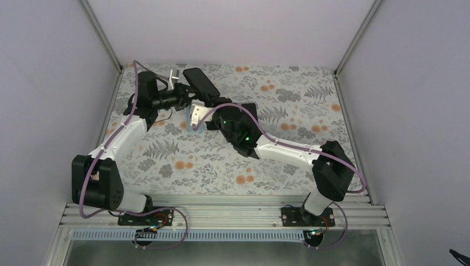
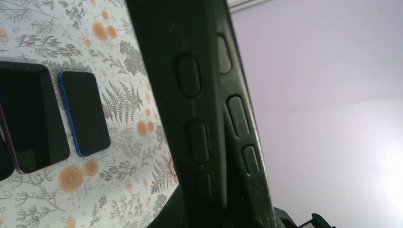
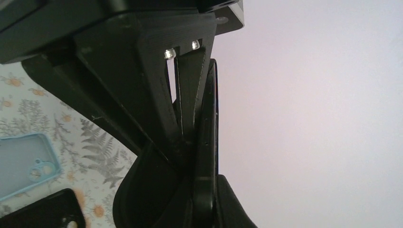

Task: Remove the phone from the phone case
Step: Remove the phone case from the phone, then place the phone case at the center of the board.

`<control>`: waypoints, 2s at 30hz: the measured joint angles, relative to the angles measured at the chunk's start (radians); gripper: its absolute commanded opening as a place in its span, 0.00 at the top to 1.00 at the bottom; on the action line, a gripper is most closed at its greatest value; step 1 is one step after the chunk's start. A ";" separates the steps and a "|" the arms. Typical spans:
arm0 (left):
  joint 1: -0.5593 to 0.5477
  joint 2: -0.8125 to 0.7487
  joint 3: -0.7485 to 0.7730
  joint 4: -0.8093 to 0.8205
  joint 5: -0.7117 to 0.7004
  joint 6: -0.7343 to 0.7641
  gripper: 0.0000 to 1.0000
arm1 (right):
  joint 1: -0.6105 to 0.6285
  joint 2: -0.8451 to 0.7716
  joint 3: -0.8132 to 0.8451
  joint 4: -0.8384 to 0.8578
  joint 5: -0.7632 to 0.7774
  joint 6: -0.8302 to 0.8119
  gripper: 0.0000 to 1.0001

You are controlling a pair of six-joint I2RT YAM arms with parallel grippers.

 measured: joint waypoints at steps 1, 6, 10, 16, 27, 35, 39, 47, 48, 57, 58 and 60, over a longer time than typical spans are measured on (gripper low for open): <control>0.001 0.000 0.000 -0.004 -0.002 -0.001 0.98 | -0.001 0.000 0.007 -0.020 -0.005 0.016 0.96; 0.009 0.000 0.000 -0.043 -0.018 0.005 0.98 | -0.014 -0.002 0.050 -0.138 -0.042 0.109 0.96; 0.010 0.000 0.000 -0.080 -0.032 0.021 0.98 | -0.027 -0.007 0.066 -0.201 -0.080 0.167 0.96; 0.010 0.000 0.000 -0.096 -0.051 0.038 0.98 | -0.053 -0.007 0.106 -0.278 -0.135 0.215 0.96; 0.033 0.004 -0.043 -0.187 -0.122 0.163 0.98 | -0.250 -0.056 0.219 -0.289 -0.063 0.309 0.96; 0.032 0.003 -0.033 -0.256 -0.153 0.302 0.98 | -0.306 -0.118 0.219 -0.384 -0.080 0.421 0.96; 0.037 -0.003 -0.010 -0.305 -0.167 0.435 0.98 | -0.328 -0.169 0.186 -0.437 -0.114 0.458 0.96; 0.161 -0.007 0.035 -0.453 -0.130 0.747 0.98 | -0.390 -0.294 0.130 -0.557 -0.162 0.542 0.96; 0.192 -0.004 0.035 -0.472 -0.122 0.777 0.98 | -0.396 -0.306 0.127 -0.566 -0.167 0.551 0.96; 0.390 0.187 0.043 -0.628 -0.113 0.988 0.98 | -0.422 -0.348 0.100 -0.615 -0.199 0.599 0.96; 0.393 0.208 0.043 -0.644 -0.121 1.006 0.98 | -0.422 -0.348 0.100 -0.621 -0.201 0.602 0.96; 0.394 0.248 0.043 -0.674 -0.143 1.038 0.98 | -0.426 -0.348 0.099 -0.629 -0.210 0.608 0.96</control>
